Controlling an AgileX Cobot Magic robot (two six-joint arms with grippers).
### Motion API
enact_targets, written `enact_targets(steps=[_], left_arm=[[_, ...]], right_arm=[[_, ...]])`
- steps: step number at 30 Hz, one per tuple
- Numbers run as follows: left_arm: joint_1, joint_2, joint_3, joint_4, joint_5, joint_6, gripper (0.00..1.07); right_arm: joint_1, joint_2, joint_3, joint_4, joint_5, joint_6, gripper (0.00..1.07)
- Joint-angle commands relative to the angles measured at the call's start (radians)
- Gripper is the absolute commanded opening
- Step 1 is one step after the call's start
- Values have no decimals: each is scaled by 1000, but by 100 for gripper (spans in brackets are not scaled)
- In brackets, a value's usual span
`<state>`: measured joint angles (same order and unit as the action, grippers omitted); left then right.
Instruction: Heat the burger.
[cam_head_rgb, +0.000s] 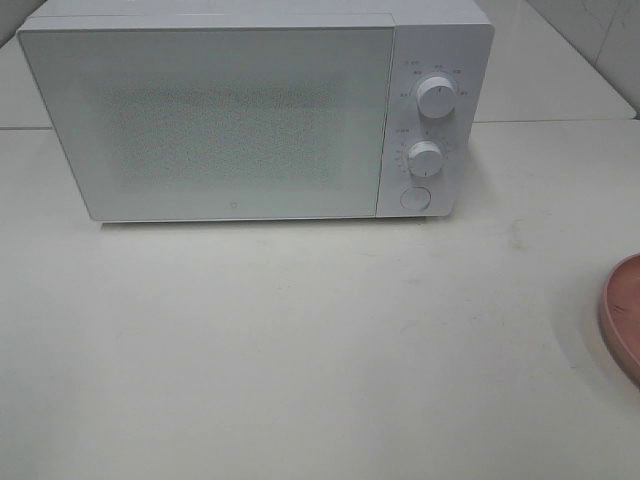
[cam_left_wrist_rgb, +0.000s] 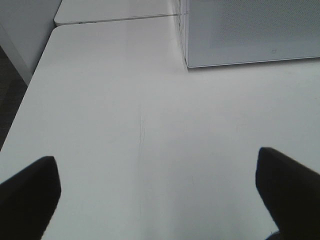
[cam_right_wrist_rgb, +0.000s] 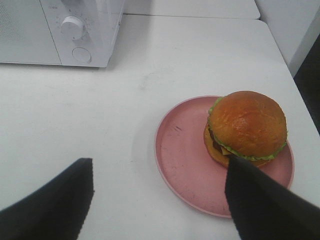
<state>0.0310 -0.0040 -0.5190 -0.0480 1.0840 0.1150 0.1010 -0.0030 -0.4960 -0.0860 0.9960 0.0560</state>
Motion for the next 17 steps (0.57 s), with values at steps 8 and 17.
enact_targets(steps=[8, 17], left_arm=[[1, -23, 3, -2, -14, -5, 100], [1, -23, 3, -2, -14, -5, 100]], right_arm=[[-7, -30, 0, -1, 1, 4, 74], [-7, -30, 0, -1, 1, 4, 74]])
